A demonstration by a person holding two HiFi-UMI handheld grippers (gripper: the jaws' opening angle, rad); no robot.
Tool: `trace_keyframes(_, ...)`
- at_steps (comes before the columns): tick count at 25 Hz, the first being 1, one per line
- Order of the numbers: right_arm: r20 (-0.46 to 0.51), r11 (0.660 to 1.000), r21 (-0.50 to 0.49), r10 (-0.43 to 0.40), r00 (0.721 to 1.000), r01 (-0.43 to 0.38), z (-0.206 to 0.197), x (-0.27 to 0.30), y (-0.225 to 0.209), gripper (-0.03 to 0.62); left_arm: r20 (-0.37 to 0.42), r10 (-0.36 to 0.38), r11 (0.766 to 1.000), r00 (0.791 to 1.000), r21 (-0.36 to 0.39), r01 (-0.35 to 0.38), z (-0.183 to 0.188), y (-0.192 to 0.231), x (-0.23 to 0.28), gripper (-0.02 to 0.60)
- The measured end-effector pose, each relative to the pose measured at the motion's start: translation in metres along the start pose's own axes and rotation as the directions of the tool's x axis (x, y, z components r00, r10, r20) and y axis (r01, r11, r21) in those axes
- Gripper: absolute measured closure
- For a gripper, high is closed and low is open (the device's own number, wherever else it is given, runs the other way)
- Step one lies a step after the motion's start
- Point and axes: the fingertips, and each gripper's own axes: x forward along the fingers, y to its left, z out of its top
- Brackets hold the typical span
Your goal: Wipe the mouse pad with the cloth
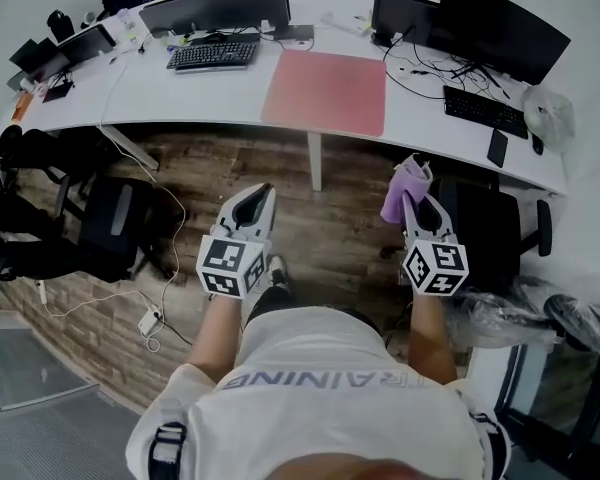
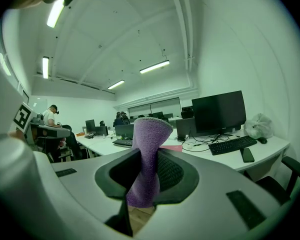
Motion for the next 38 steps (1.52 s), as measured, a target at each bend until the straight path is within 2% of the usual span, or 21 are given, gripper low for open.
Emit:
trace_keyframes(10, -0.018, 0.996, -0.028, -0.086, 0.996, 0.085, 0.019, 0.084, -0.009, 0.491, 0.015, -0.068, 0.997, 0.998, -0.027, 0.068, 0.014, 0.073, 0.083, 0.549)
trace_keyframes(17, -0.015, 0.993, -0.033, -0.118, 0.993, 0.117, 0.044, 0.168, 0.015, 0.491, 0.018, -0.105, 0.994, 0.994, -0.036, 0.105, 0.033, 0.156, 0.131, 0.549)
trace_keyframes(27, -0.036, 0.990, -0.021, -0.137, 0.990, 0.136, 0.049, 0.278, 0.048, 0.491, 0.000, -0.137, 0.990, 0.991, -0.037, 0.136, 0.037, 0.257, 0.184, 0.549)
trace_keyframes(31, -0.058, 0.992, -0.012, -0.129, 0.990, 0.129, 0.043, 0.308, 0.048, 0.491, -0.018, -0.140, 0.989, 0.990, -0.042, 0.139, 0.035, 0.276, 0.206, 0.549)
trace_keyframes(38, -0.075, 0.991, 0.022, -0.127, 0.989, 0.129, 0.041, 0.351, -0.001, 0.491, -0.053, -0.136, 0.991, 0.989, -0.009, 0.136, 0.037, 0.271, 0.267, 0.549)
